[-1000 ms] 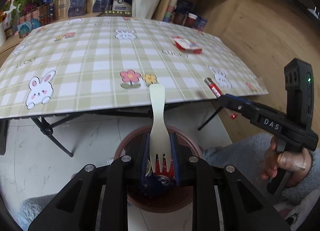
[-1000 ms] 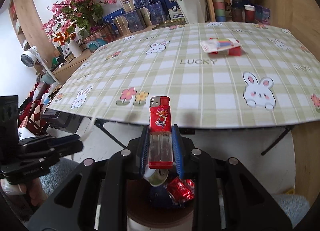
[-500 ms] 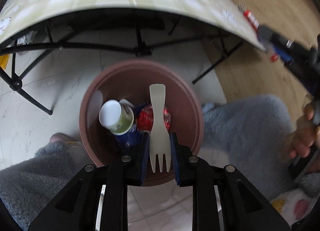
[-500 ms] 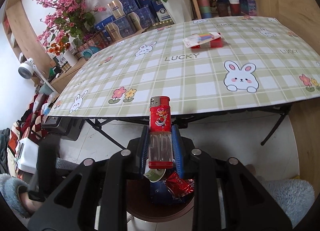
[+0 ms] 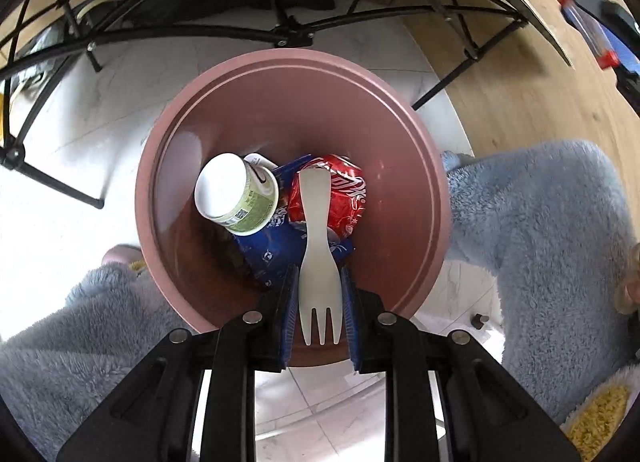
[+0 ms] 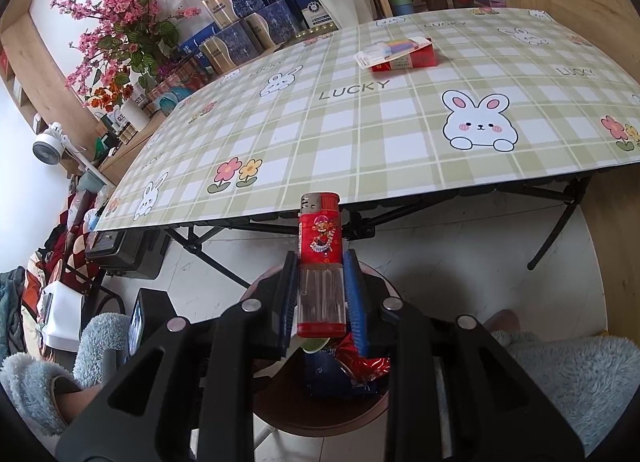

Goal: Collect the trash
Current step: 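Lower the fork and lighter into the brown bin and open both tools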

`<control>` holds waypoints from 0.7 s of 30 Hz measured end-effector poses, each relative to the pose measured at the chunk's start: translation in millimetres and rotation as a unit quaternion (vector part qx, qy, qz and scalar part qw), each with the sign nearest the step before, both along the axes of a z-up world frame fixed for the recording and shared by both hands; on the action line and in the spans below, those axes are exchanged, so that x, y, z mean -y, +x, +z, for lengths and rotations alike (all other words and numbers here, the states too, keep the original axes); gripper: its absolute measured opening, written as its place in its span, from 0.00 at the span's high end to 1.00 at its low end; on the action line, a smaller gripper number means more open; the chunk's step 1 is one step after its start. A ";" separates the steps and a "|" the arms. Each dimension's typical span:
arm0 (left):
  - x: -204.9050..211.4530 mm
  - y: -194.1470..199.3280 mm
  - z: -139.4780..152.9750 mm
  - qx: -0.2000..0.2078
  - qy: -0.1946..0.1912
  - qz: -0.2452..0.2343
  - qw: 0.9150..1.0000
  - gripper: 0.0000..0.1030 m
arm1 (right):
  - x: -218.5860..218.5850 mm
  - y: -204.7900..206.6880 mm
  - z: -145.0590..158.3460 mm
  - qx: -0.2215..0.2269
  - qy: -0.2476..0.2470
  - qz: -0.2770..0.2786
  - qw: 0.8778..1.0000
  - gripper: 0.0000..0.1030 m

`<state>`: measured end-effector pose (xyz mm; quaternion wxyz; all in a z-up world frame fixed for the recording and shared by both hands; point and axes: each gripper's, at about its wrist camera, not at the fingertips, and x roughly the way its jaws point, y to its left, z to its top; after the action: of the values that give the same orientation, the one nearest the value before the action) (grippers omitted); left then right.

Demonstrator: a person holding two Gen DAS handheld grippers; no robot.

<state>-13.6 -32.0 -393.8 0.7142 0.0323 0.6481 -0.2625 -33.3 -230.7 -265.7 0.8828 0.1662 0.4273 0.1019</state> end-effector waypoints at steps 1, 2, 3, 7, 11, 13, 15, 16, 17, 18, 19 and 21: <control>-0.4 -0.3 0.5 0.001 -0.001 0.000 1.000 0.80 | -0.2 -0.3 -0.2 0.000 0.001 0.000 1.000 0.75; -1.2 0.5 0.0 0.001 -0.002 0.002 1.000 0.80 | 0.0 -0.1 -0.1 0.000 0.000 0.000 1.000 0.75; -3.0 1.4 -0.2 0.000 -0.003 0.006 1.000 0.80 | -0.5 -0.5 -0.5 0.000 0.001 0.000 1.000 0.75; -8.2 4.5 -1.8 -0.001 -0.008 0.024 1.000 0.80 | 0.2 0.0 -0.2 0.000 0.001 0.000 1.000 0.75; -11.1 6.0 2.5 0.007 -0.022 0.034 0.999 0.75 | -1.4 -1.1 -2.3 -0.002 0.001 0.000 1.000 0.75; -12.2 5.7 10.8 0.022 -0.030 0.039 0.999 0.60 | -2.6 -2.0 -3.7 -0.003 0.000 0.001 1.000 0.75; -16.8 5.2 28.9 0.059 -0.043 0.054 0.996 0.49 | -2.7 -2.3 -4.3 -0.004 0.000 0.001 1.000 0.75; -20.9 4.7 41.7 0.087 -0.051 0.069 0.993 0.41 | -3.3 -2.7 -4.9 -0.005 0.000 0.002 1.000 0.75; -24.5 3.8 52.3 0.110 -0.058 0.082 0.989 0.26 | -3.6 -3.0 -5.3 -0.006 -0.001 0.003 1.000 0.75; -33.2 1.5 71.7 0.156 -0.065 0.107 0.980 0.20 | -4.8 -3.1 -6.2 -0.008 -0.002 0.005 1.000 0.75; -39.7 -1.2 85.1 0.191 -0.066 0.126 0.971 0.11 | -5.6 -2.4 -6.7 -0.011 -0.002 0.006 1.000 0.75; -53.9 -8.0 112.1 0.258 -0.065 0.165 0.950 0.06 | -7.9 -1.9 -10.8 -0.019 -0.001 0.010 1.000 0.75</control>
<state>-21.6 21.9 -281.8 0.8911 -0.0549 0.4193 -0.1646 -35.2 -222.7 -276.6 0.8738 0.1632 0.4454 0.1069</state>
